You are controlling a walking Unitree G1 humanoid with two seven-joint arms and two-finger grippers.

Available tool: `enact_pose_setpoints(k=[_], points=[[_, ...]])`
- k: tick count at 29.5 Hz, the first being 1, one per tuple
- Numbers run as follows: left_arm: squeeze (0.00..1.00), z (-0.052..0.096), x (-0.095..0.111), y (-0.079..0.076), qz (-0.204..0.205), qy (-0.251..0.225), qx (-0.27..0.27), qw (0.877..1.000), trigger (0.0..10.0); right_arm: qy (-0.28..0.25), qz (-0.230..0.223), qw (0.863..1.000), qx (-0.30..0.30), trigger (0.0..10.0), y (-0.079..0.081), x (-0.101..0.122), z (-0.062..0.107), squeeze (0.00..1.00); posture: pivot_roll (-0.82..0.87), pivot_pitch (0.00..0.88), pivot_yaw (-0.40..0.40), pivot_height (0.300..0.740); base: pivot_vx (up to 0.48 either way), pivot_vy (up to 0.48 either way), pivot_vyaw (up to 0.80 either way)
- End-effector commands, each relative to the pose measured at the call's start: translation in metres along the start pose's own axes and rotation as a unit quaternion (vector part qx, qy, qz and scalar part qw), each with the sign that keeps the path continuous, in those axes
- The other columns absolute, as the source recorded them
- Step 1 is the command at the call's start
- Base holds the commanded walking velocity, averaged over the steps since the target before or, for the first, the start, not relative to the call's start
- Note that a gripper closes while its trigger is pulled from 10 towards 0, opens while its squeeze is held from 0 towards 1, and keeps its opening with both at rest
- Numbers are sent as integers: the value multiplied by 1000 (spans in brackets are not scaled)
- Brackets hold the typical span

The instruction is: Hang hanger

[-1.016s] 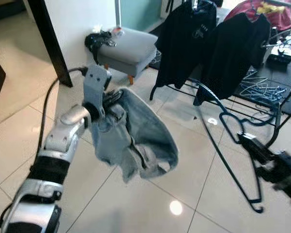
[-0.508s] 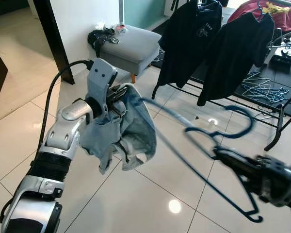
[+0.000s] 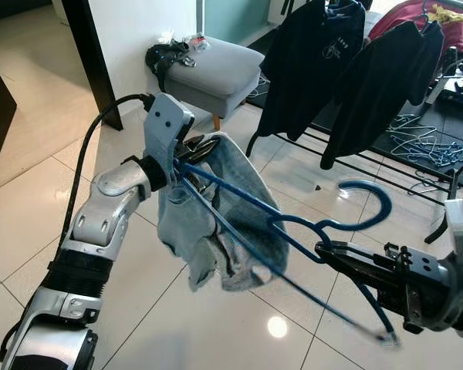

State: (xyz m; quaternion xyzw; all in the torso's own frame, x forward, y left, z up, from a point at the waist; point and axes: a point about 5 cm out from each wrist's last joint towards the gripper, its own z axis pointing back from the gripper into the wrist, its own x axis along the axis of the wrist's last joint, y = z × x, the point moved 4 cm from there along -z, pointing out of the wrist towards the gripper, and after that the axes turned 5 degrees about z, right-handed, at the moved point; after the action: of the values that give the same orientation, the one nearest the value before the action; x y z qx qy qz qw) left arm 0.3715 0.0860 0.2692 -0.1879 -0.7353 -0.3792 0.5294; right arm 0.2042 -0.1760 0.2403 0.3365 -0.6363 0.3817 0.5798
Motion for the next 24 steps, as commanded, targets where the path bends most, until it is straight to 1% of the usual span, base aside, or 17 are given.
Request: enact_pose_setpoints(k=[1,2,4,5,7,8,10,20,22,23,24], points=[[0,0,-4,-9,-34,10,-28,999,10000,13,7,1000,2,10000,4,3,5,0,-65,165,-19,740,0,0,0],[0,0,-4,-9,-34,10,-28,999,10000,13,7,1000,2,10000,4,3,5,0,-65,165,-19,740,0,0,0],[0,2,-9,-6,-42,21,-24,999,10000,25,11,1000,-8,10000,3,3,13,0,-65,165,-19,740,0,0,0],[0,2,-9,-6,-42,21,-24,999,10000,25,11,1000,-8,10000,3,3,13,0,-65,165,-19,740,0,0,0],[0,5,-13,-6,-52,31,-27,998,10000,40,16,999,-23,10000,0,4,24,0,-75,166,-19,740,0,0,0],[0,5,-13,-6,-52,31,-27,998,10000,40,16,999,-23,10000,0,4,24,0,-75,166,-19,740,0,0,0],[0,7,-18,-5,-68,43,-29,996,10000,51,16,998,-28,10000,1,6,32,0,-76,168,-19,740,0,0,0],[0,9,-24,1,-86,58,-23,994,10000,64,16,997,-38,10000,1,7,39,0,-81,171,-18,740,0,0,0],[0,8,-20,1,-86,50,-26,995,10000,72,12,997,-37,10000,2,3,38,0,-84,177,-18,740,0,0,0],[0,7,-8,-4,-84,25,-45,995,10000,98,14,994,-41,10000,1,-8,36,0,-81,175,-18,740,0,0,0],[0,7,-8,-4,-84,25,-45,995,10000,98,14,994,-41,10000,1,-8,36,0,-81,175,-18,740,0,0,0]])
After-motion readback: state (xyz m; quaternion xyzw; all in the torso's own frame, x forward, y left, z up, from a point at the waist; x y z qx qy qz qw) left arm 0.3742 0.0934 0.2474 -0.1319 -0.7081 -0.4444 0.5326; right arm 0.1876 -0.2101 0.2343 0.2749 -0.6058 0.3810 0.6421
